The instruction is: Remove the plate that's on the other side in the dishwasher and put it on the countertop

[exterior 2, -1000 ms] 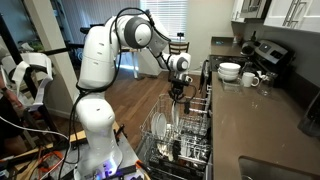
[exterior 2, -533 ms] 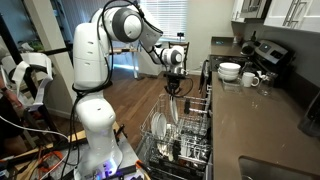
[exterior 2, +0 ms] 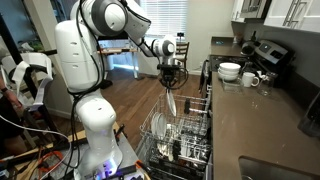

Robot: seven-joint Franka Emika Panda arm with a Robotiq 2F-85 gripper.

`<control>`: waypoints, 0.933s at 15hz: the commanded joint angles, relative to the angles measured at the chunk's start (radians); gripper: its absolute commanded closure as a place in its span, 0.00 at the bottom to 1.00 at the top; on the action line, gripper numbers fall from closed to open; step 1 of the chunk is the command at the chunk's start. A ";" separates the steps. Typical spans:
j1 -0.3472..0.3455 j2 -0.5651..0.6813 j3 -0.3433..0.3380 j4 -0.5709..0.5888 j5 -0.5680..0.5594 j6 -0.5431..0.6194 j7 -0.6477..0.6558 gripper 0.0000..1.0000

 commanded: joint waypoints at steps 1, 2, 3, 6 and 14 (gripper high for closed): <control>0.015 -0.056 0.007 -0.014 -0.060 -0.026 0.010 0.98; 0.019 -0.059 0.008 -0.012 -0.077 -0.026 0.019 0.98; 0.022 -0.059 0.010 -0.012 -0.097 -0.025 0.030 0.98; 0.029 -0.041 0.015 0.000 -0.158 -0.029 0.083 0.98; 0.037 0.071 0.018 0.066 -0.278 -0.044 0.238 0.98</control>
